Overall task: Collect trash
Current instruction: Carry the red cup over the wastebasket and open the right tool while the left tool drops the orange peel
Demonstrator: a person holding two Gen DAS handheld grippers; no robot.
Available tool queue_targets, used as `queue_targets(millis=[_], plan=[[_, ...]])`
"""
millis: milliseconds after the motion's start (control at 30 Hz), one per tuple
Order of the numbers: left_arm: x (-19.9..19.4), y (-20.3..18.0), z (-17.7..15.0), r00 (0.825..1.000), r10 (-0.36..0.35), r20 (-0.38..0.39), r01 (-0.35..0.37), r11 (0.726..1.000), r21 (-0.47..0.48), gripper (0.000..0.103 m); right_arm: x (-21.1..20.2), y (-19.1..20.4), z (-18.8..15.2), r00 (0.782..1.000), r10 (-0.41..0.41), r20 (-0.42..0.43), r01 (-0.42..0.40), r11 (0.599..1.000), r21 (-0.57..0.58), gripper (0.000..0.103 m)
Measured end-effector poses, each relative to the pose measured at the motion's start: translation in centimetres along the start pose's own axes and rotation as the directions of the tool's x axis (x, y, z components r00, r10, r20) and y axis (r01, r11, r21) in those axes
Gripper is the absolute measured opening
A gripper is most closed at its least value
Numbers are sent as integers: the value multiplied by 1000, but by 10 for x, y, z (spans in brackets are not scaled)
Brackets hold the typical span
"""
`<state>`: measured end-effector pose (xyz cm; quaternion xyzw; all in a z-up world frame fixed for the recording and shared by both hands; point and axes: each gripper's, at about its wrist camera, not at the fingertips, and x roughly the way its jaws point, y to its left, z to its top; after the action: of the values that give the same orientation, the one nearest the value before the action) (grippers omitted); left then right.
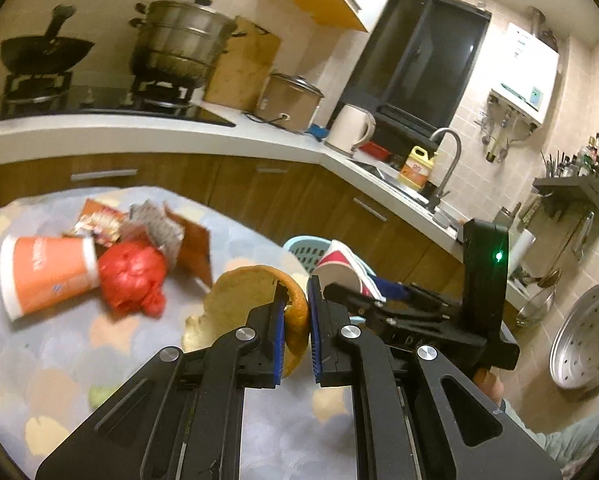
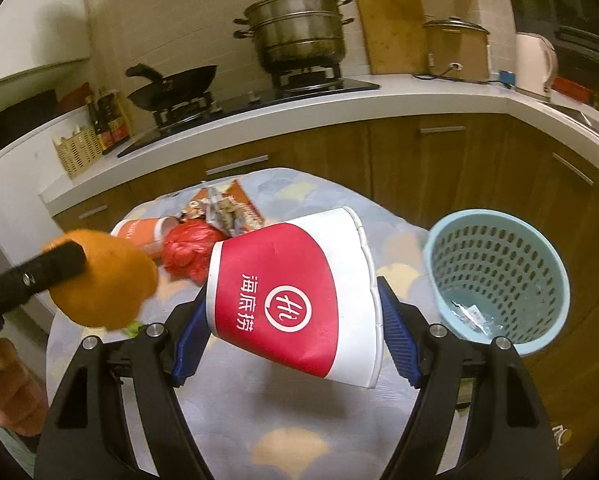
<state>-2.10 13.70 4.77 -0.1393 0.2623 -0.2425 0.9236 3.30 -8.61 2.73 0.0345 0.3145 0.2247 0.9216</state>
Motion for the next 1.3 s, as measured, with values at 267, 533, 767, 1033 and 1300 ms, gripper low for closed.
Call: queue_targets(millis=[267, 533, 767, 1033, 1300], plan=[[43, -25, 19, 999, -8, -34, 10, 999, 48, 8, -11, -37, 3, 998, -65, 27, 64, 997, 41, 72], [115, -54, 34, 995, 3, -102, 6, 996, 85, 8, -20, -92, 8, 985, -163, 48, 159, 983, 89, 72], [196, -88, 46, 982, 14, -189, 11, 991, 131, 8, -17, -159, 8, 956, -292, 21, 287, 949, 133, 72], [283, -118, 43, 962, 1, -273, 47, 985, 168, 8, 15, -216, -5, 935, -351, -57, 356, 919, 169, 72], [348, -116, 30, 935, -3, -354, 58, 988, 144, 9, 57, -251, -21, 923, -352, -152, 378, 905, 195, 73]])
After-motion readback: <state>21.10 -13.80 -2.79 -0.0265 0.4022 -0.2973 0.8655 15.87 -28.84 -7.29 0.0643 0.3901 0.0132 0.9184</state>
